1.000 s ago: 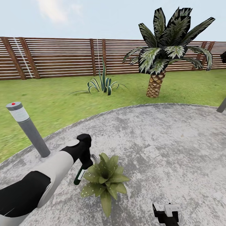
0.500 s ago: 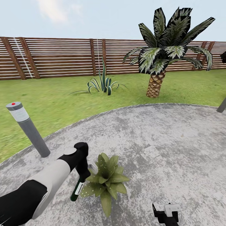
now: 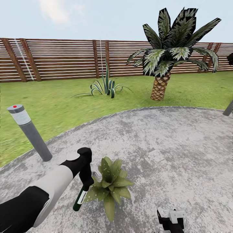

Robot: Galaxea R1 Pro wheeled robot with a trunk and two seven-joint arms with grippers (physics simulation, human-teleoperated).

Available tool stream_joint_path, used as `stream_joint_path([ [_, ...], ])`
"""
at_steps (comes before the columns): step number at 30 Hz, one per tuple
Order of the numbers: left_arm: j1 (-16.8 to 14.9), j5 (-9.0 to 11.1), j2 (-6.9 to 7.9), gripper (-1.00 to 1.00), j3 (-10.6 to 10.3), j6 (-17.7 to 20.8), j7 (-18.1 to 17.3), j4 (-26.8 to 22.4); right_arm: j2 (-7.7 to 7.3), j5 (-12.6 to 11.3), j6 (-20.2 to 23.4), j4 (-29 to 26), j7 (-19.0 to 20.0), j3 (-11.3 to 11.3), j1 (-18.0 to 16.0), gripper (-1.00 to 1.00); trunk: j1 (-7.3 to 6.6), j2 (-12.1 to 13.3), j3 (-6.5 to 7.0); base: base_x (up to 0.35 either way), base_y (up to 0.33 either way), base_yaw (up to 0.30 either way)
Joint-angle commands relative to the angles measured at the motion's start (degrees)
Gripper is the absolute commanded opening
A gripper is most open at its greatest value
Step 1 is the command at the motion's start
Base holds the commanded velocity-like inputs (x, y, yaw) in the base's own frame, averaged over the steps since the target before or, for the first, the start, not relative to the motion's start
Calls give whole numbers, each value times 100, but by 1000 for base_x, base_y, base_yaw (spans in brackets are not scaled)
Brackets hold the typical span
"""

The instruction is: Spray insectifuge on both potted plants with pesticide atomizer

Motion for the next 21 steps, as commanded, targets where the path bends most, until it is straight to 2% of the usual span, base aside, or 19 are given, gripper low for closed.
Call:
stream_joint_path([
  [1, -1, -51, -10, -100, -11, 58, -47, -7, 0, 53, -19, 5, 4, -49, -4, 100, -4, -2, -5, -303, 0, 0],
  [8, -2, -56, -34, -100, -12, 74, 13, -13, 8, 53, -19, 2, 4, -49, -4, 100, -4, -2, -5, -98, -59, 25],
  [21, -9, -67, 3, -100, 5, 138, 59, -29, 13, 53, -19, 5, 4, -49, -4, 100, -4, -2, -5, -1, -1, 263],
])
